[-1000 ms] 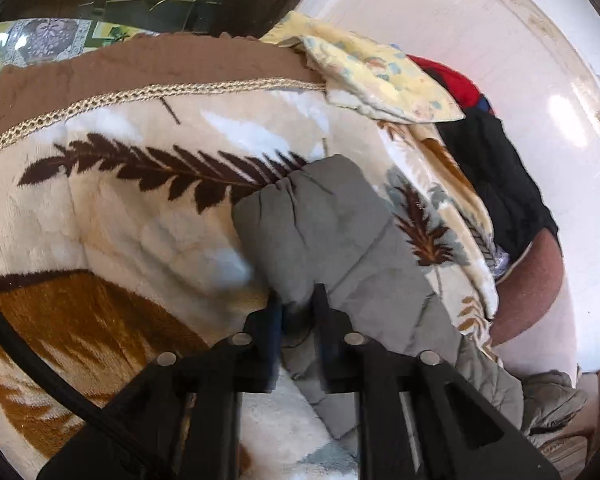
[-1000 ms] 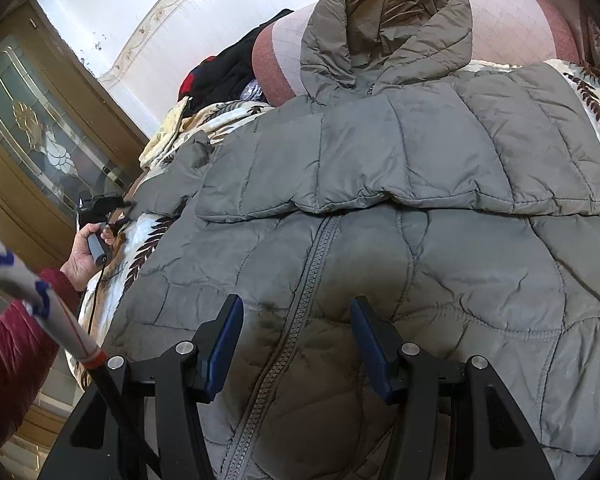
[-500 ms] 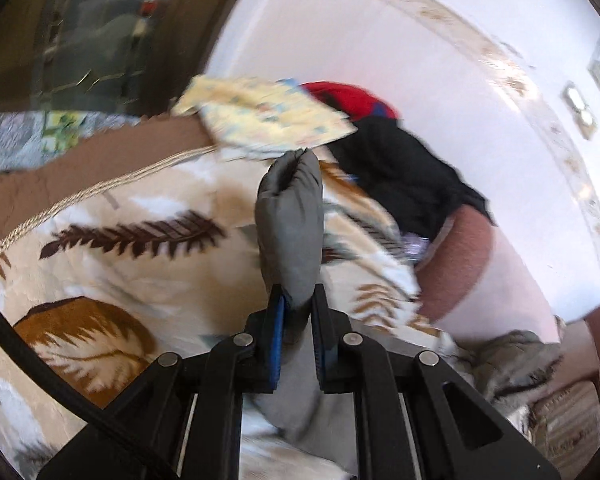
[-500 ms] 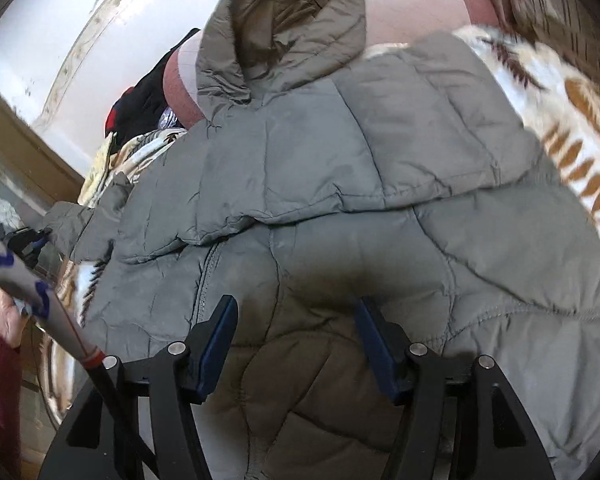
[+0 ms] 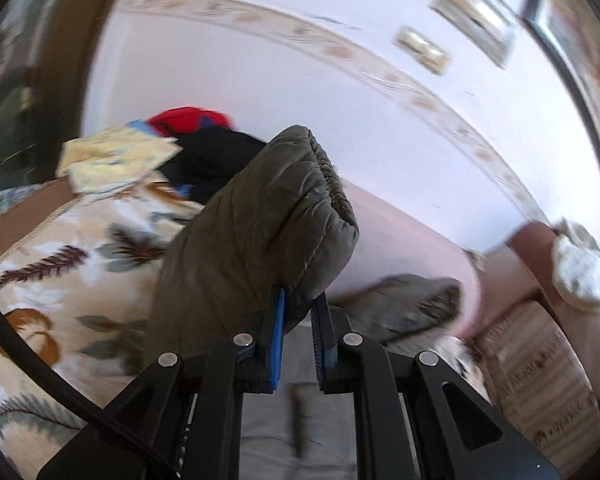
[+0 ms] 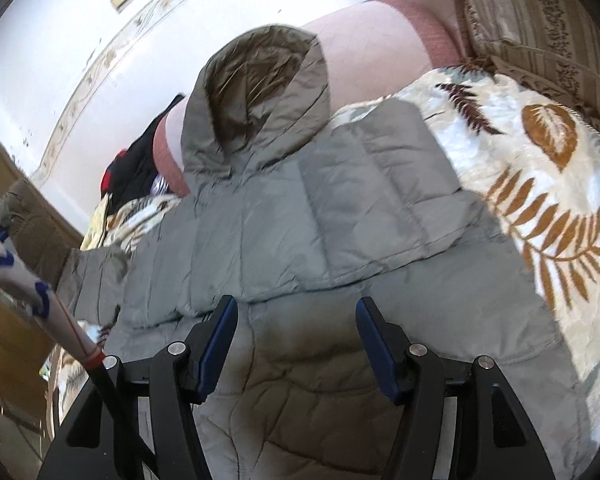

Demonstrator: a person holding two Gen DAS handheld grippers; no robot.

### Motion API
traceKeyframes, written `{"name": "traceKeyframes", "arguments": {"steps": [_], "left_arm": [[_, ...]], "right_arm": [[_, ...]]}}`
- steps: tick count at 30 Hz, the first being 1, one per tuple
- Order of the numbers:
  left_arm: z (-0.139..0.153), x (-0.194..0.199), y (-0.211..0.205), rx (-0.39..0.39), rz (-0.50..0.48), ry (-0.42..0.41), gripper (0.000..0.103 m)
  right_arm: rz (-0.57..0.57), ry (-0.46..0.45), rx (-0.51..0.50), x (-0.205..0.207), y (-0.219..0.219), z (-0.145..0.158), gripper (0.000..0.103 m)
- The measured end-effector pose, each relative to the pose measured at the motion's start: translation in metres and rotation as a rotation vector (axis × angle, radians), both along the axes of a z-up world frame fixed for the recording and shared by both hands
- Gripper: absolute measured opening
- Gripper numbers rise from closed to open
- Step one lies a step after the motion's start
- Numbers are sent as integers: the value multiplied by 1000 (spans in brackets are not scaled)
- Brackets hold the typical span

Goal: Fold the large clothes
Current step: 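Lift the gripped sleeve up with the left tool, then carry the sleeve across the jacket body and open the left tool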

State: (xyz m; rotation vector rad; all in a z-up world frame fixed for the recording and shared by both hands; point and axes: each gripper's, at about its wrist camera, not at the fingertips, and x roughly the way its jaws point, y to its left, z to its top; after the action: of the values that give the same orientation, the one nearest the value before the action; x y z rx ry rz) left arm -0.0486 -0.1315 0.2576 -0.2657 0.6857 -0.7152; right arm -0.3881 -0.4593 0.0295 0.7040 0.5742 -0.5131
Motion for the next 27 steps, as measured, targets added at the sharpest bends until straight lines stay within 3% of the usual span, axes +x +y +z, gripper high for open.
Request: {"name": "traceKeyframes", "arguments": {"steps": [5,10,15,21,23,25,27], "left_arm": [[12,-61,-57,-9,-148,-13,12],[-12,-116,-112,-8,-279,23,12],[-69,-156,-163,44,-375,107,12],[-162,-183,-214,180,-414,227,12],[-190,-189,-223,231,-427,288,17],[-202,-196,-227,250,-460,327,28],[-201,-202,-223,256,-496,309,30]], "right_arm": [[-54,-33,0,-9,-9,8,66],[-106,-67,-4,-22,-18,16,66],[-166,-95,-18,-37,-26,23,66],[-194,-98,2,-42,-33,19,66],[-191,-98,10,-40,-33,18,66],[-191,-100,3,-40,-35,19,66],[-197,-109,-2,-41,-36,21,66]]}}
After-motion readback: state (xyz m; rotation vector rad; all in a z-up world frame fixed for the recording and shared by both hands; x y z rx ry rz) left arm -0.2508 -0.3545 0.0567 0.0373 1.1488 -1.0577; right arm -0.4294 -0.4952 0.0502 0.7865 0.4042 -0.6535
